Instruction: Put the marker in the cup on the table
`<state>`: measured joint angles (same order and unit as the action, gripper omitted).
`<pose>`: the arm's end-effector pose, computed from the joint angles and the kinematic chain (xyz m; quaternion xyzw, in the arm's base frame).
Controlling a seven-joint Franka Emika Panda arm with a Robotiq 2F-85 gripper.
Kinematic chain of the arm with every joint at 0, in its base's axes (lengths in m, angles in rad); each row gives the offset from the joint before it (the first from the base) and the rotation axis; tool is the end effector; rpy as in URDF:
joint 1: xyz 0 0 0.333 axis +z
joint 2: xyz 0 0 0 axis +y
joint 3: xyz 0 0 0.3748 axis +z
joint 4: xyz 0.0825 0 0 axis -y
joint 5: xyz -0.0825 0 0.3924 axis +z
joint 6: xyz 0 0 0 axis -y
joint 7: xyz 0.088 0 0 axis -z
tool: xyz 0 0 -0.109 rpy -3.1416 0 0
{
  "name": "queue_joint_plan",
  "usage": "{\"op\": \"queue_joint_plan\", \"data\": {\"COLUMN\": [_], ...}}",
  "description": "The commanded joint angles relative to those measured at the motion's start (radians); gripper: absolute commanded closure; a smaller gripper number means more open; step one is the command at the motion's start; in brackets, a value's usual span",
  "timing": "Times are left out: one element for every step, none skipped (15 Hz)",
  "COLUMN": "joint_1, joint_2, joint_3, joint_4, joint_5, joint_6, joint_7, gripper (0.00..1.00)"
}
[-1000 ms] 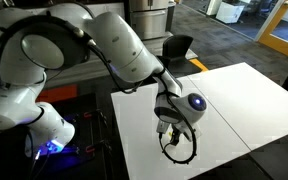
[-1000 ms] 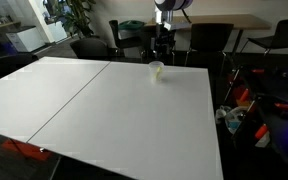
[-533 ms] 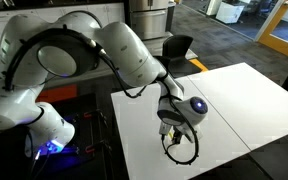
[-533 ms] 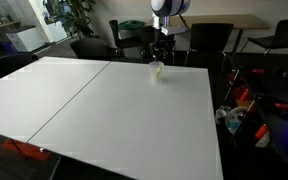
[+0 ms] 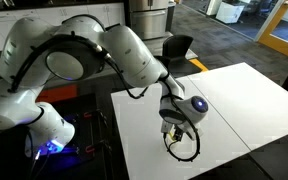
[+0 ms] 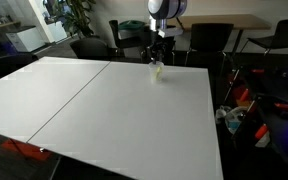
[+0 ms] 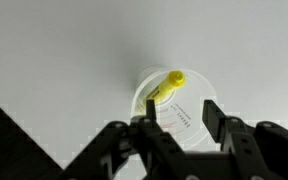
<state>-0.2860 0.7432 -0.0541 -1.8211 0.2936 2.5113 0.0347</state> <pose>0.6412 -0.2256 0.1564 -0.9525 0.2964 0.0140 0.0677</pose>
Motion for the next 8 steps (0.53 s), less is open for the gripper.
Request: {"op": "queue_joint_plan", "data": {"joint_1": [-0.006, -0.005, -0.005, -0.005, -0.004, -0.005, -0.005, -0.005], "joint_2": [0.035, 0.042, 0.048, 0.054, 0.060, 0.064, 0.068, 0.071], "joint_3": [0.014, 0.014, 0.013, 0.011, 0.009, 0.009, 0.007, 0.005], "joint_4": [0.053, 0.059, 0.066, 0.071, 0.075, 0.079, 0.082, 0.085], "joint_5": [0.004, 0.002, 0.000, -0.001, -0.002, -0.002, -0.002, -0.003], "joint_6": [-0.039, -0.045, -0.053, -0.060, -0.065, -0.070, -0.074, -0.078], "joint_7": [-0.011, -0.008, -0.006, -0.004, -0.002, -0.001, 0.002, 0.003], "gripper": [0.48, 0.48, 0.50, 0.51, 0.54, 0.54, 0.57, 0.57]}}
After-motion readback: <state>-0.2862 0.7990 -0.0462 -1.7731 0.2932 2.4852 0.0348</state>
